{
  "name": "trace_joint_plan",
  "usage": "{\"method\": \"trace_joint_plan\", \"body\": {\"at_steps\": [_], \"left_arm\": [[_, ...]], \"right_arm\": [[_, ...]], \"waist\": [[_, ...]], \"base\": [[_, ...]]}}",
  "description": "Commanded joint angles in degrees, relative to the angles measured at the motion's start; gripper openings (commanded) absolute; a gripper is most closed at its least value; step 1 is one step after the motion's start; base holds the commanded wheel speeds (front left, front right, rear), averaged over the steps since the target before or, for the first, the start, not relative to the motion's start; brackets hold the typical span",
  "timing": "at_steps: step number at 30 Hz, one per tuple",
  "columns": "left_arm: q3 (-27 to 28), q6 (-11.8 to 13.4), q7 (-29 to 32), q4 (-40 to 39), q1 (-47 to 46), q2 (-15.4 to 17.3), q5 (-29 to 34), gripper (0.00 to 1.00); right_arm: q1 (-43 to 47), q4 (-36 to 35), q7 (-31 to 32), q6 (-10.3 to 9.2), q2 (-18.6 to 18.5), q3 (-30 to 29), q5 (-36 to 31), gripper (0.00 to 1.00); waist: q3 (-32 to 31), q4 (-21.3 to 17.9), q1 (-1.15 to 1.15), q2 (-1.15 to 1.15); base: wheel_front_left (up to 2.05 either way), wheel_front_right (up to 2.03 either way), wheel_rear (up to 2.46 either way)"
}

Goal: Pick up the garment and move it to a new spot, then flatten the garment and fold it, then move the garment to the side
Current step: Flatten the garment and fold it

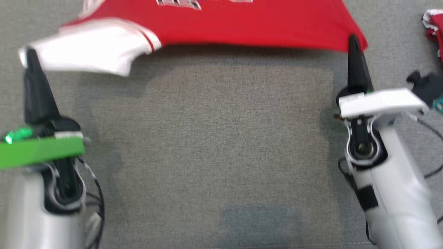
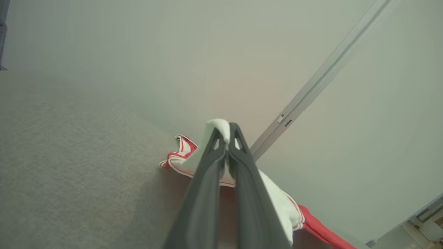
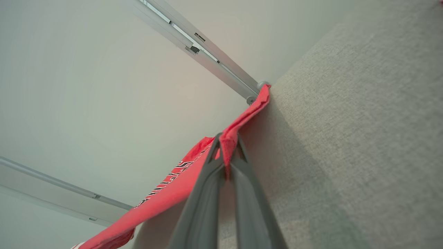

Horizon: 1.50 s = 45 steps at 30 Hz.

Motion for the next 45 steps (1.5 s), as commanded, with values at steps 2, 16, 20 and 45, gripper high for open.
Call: {"method": "trace_joint_plan", "body": {"at_steps": [2, 16, 20, 45], "left_arm": [[0.63, -0.2, -0.36, -1.36, 5.75, -1.85, 1.36, 0.0], [-0.53, -0.16, -0.35, 0.95, 27.12, -6.97, 3.2, 0.0], [-1.14, -0.16, -0.35, 0.93, 30.68, -7.13, 2.3, 0.0], [-4.72, -0.16, -0.3, 1.7, 31.77, -7.16, 4.35, 0.0]], "right_arm": [[5.96, -2.82, -0.18, 0.0, 0.35, -1.36, -0.64, 0.0], [30.35, -10.98, -0.18, 0.01, 2.15, -3.15, -0.03, 0.0], [35.75, -12.58, -0.18, 0.01, 2.24, -2.77, 0.76, 0.0], [39.8, -8.57, -0.19, 0.01, 2.28, -1.1, 5.23, 0.0]], "waist": [[-5.3, 1.03, 0.0, 0.1], [-16.06, 2.22, 0.0, 0.1], [-18.29, 2.09, 0.0, 0.1], [-21.45, 1.23, 0.0, 0.1]], "base": [[0.0, 0.0, 0.0], [0.0, 0.0, 0.0], [0.0, 0.0, 0.0], [0.0, 0.0, 0.0]]}}
